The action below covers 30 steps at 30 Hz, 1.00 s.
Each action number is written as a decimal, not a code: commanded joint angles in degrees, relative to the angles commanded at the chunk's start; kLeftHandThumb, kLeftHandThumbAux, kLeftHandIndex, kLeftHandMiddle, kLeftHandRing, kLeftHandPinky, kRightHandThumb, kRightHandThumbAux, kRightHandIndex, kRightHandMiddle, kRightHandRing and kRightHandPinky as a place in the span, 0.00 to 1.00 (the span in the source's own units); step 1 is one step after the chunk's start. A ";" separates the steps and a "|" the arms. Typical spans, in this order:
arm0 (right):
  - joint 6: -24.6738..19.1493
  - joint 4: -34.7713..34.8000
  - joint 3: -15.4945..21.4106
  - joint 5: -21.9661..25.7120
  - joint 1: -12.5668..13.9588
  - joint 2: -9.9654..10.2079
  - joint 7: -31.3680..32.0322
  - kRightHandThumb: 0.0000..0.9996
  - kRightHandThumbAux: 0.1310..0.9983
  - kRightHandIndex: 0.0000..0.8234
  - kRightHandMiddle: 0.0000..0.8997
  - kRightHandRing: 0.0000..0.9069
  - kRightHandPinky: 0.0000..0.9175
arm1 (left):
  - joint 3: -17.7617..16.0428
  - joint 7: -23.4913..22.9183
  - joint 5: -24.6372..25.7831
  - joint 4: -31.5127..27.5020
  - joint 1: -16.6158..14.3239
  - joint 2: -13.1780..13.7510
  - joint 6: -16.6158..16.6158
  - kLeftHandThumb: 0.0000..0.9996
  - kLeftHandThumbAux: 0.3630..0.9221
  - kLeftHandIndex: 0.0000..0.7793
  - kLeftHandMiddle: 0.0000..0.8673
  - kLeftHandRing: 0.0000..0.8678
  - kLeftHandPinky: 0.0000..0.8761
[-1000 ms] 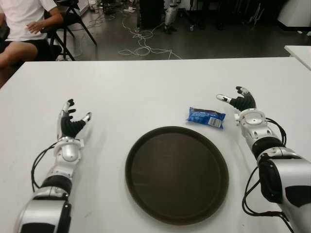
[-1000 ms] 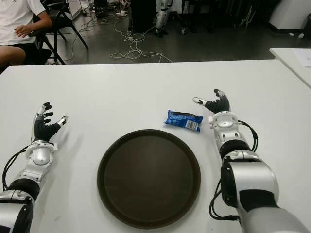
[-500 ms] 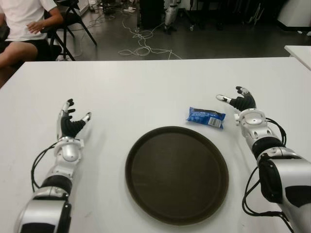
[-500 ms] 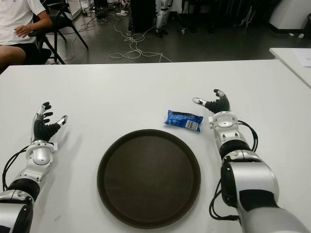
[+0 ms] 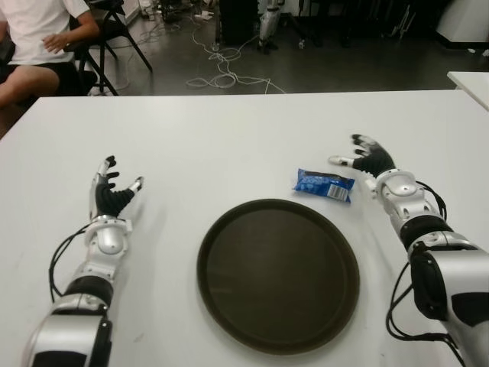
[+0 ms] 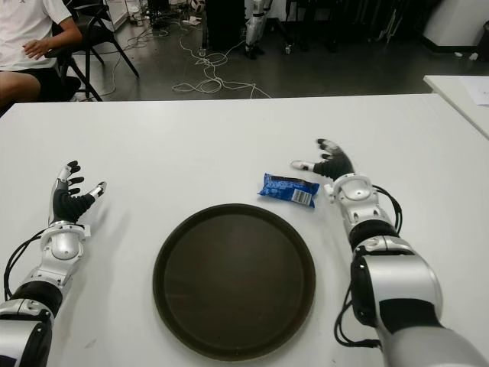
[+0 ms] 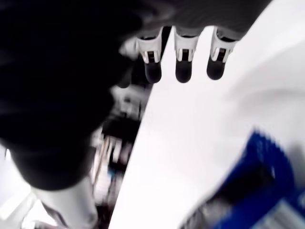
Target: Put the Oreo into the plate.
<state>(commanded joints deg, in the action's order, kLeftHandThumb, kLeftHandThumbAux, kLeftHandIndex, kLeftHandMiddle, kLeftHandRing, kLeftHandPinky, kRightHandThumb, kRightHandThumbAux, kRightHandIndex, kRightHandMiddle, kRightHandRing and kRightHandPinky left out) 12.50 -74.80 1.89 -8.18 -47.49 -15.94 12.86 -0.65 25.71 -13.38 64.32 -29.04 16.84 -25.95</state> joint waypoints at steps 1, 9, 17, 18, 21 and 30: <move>0.69 0.08 -0.67 -0.44 0.06 -0.28 1.64 0.00 0.85 0.10 0.09 0.05 0.02 | 0.03 -0.03 -0.03 -0.04 0.00 0.02 0.00 0.24 0.61 0.11 0.18 0.20 0.23; 2.81 0.04 -2.00 -1.08 0.18 -0.98 5.56 0.00 0.86 0.12 0.10 0.06 0.03 | -0.16 -0.41 0.23 -0.03 -0.13 -0.08 0.30 0.23 0.63 0.10 0.18 0.19 0.21; 2.79 -0.19 -1.79 -0.86 0.34 -0.92 5.03 0.00 0.85 0.14 0.11 0.07 0.04 | -0.45 -0.57 0.61 -0.07 -0.13 -0.19 0.48 0.24 0.63 0.11 0.17 0.20 0.22; 2.91 -0.16 -1.97 -1.06 0.36 -0.93 4.82 0.00 0.85 0.14 0.11 0.07 0.04 | -0.52 -0.71 0.73 -0.08 -0.11 -0.19 0.36 0.25 0.63 0.11 0.17 0.20 0.22; 3.17 -0.11 -2.07 -1.08 0.49 -0.91 4.97 0.00 0.84 0.14 0.11 0.07 0.05 | -0.61 -1.04 0.94 -0.07 -0.07 -0.19 0.01 0.25 0.63 0.11 0.18 0.21 0.25; 4.00 -0.07 -2.44 -1.35 0.66 -1.04 5.03 0.00 0.82 0.15 0.12 0.07 0.05 | -0.13 -0.44 0.22 -0.08 0.09 -0.01 -0.36 0.26 0.63 0.11 0.17 0.19 0.22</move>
<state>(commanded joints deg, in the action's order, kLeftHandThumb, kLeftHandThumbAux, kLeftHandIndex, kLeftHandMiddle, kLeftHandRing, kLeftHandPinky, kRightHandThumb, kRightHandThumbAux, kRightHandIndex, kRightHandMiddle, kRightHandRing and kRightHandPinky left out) 16.50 -74.87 -0.54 -9.53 -46.82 -16.98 17.89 -0.79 25.27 -13.16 64.24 -28.96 16.82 -26.31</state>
